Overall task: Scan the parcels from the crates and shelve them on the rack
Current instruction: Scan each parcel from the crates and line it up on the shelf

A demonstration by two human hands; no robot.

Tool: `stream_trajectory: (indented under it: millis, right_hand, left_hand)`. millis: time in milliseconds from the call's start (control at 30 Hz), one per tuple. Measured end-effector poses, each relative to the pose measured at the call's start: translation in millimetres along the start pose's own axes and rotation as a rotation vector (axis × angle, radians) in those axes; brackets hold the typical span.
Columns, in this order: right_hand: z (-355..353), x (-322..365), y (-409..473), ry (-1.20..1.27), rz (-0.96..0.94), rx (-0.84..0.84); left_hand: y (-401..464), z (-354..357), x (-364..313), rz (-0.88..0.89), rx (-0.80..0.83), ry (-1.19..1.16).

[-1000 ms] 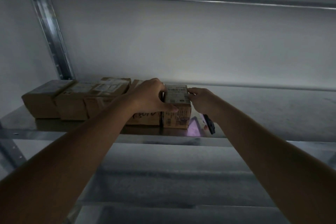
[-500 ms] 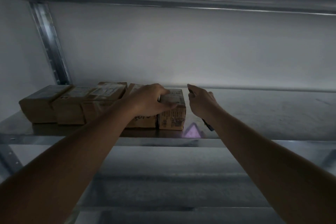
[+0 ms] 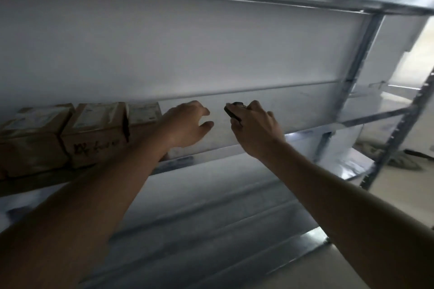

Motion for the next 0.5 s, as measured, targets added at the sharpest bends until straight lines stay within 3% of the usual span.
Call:
stream_trajectory:
  millis: [500]
  right_hand:
    - [-105,-269,-67,-0.166,0.229,-0.114]
  left_hand:
    - [126,82,-259,0.278,0.05,-0.101]
Point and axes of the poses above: each hand's wrist, its own y-axis towards the middle knuckle, its own z-axis out of the palm, x = y × z, the point moved 2 cm from there along y, towards the middle knuckle, and after that the axes turned 15 degrees about z, right-handed, at the moved point
